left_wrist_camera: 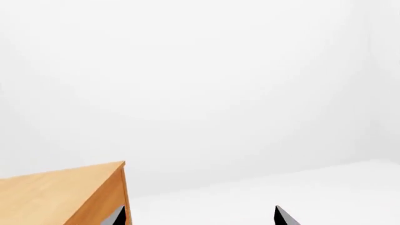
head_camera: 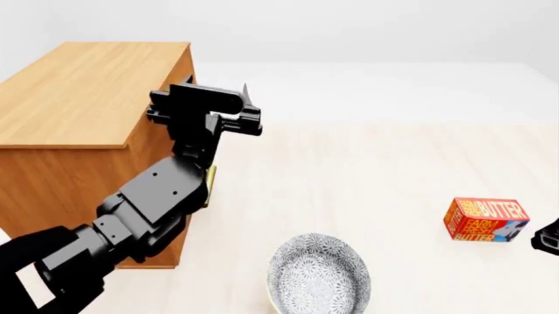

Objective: Put the chocolate pudding in the top drawer of the cabinet and close it.

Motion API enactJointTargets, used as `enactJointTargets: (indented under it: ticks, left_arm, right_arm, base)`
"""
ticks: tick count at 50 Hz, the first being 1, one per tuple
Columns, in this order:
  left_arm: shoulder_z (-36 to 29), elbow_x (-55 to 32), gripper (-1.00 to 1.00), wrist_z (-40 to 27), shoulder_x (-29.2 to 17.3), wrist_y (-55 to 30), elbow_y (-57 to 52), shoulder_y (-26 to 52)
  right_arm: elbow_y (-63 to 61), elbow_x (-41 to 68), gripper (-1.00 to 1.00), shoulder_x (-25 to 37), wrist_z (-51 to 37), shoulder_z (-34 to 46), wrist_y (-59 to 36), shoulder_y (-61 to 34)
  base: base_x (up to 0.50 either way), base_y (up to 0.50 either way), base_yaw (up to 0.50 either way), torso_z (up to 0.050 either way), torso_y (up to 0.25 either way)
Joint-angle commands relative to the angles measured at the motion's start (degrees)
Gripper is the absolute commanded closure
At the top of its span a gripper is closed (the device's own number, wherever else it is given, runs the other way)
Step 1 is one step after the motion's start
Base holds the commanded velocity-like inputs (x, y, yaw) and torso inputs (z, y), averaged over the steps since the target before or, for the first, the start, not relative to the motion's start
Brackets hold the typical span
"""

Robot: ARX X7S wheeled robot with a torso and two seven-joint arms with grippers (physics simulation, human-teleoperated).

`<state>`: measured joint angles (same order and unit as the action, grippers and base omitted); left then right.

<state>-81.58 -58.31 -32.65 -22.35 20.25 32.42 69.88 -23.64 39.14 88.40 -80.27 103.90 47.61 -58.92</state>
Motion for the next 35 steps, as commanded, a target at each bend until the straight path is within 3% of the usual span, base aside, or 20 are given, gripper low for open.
enactJointTargets:
  ticks: [1, 10, 23, 35]
  left_arm:
    - [2.2, 0.2, -1.0, -2.2, -4.1, 0.7, -3.6, -0.3]
    - [0.2, 1.7, -1.0, -2.7, -10.2, 1.1, -20.8, -0.9]
    - [-1.4, 2.4, -1.0, -0.1, -23.9, 5.2, -52.2, -1.7]
    - [0.6, 11.2, -1.0, -5.3, -33.0, 9.4, -61.7, -4.2]
  right_arm:
    - [0.1, 0.1, -1.0, -0.2, 0.1, -0.2, 0.0, 0.2]
    - [0.3, 0.8, -1.0, -1.7, -0.2, -0.7, -1.6, -0.3]
    - [0.5, 0.6, -1.0, -2.2, -0.1, -1.0, -1.5, -0.1]
    - [-0.9, -0.9, -1.0, -1.7, -0.2, -1.2, -1.7, 0.0]
  base:
    - [0.0, 0.0, 0.0, 0.0, 0.0]
    - [0.0, 0.0, 0.0, 0.0, 0.001]
    - [0.0, 0.0, 0.0, 0.0, 0.0]
    - [0.0, 0.0, 0.0, 0.0, 0.0]
